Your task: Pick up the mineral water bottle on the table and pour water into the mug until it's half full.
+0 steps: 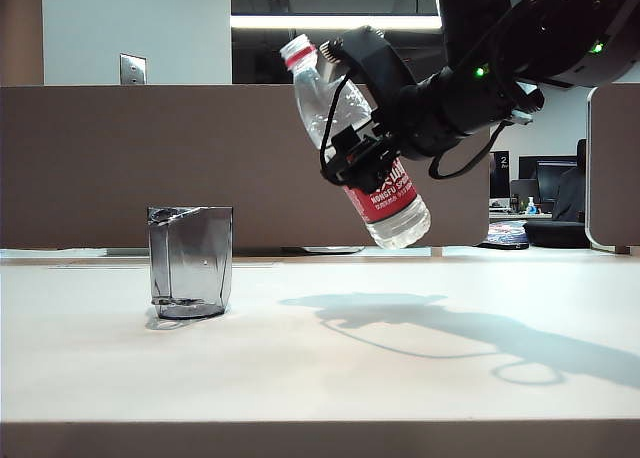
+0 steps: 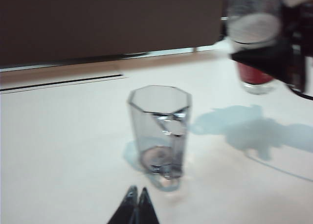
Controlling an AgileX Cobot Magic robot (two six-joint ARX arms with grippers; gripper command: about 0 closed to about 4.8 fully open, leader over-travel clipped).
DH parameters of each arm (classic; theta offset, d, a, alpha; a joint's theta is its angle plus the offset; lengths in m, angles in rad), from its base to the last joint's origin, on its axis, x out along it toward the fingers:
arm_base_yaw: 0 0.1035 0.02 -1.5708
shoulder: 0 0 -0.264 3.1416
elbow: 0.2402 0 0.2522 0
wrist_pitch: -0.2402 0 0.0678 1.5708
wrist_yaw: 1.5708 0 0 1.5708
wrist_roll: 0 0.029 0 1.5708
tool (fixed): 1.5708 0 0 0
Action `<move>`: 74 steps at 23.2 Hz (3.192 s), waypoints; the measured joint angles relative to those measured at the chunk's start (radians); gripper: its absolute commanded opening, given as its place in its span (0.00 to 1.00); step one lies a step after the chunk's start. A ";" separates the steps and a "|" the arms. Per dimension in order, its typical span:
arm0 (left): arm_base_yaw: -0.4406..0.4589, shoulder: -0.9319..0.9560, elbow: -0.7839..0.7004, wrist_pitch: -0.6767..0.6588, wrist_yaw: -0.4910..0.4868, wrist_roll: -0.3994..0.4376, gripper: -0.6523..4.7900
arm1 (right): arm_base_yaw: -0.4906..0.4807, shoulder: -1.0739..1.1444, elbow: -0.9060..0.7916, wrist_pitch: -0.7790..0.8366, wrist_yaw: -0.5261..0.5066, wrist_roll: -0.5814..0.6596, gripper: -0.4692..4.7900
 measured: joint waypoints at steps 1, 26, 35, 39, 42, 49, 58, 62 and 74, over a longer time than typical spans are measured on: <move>0.023 0.000 0.000 0.000 0.000 0.000 0.11 | 0.000 0.000 0.000 -0.006 -0.003 -0.016 0.67; 0.068 0.000 0.000 0.000 0.000 0.000 0.11 | 0.127 0.188 0.185 -0.143 0.088 -0.393 0.67; 0.064 0.000 0.000 0.000 0.000 0.000 0.11 | 0.124 0.218 0.190 -0.122 0.185 -0.552 0.67; 0.064 0.000 0.000 0.000 0.000 0.000 0.11 | 0.124 0.218 0.192 -0.111 0.203 -0.576 0.67; 0.064 0.000 0.000 0.000 0.000 0.000 0.11 | 0.124 0.218 0.192 -0.103 0.214 -0.640 0.67; 0.064 0.000 0.000 0.000 0.000 0.000 0.11 | 0.123 0.218 0.197 -0.089 0.236 -0.660 0.67; 0.064 0.000 0.000 0.000 0.000 0.000 0.11 | 0.121 0.218 0.198 -0.043 0.259 -0.716 0.67; 0.064 0.000 0.000 0.000 0.000 0.000 0.11 | 0.119 0.218 0.198 -0.043 0.259 -0.748 0.67; 0.064 0.000 0.000 0.000 0.000 0.000 0.11 | 0.110 0.220 0.224 -0.043 0.259 -0.823 0.67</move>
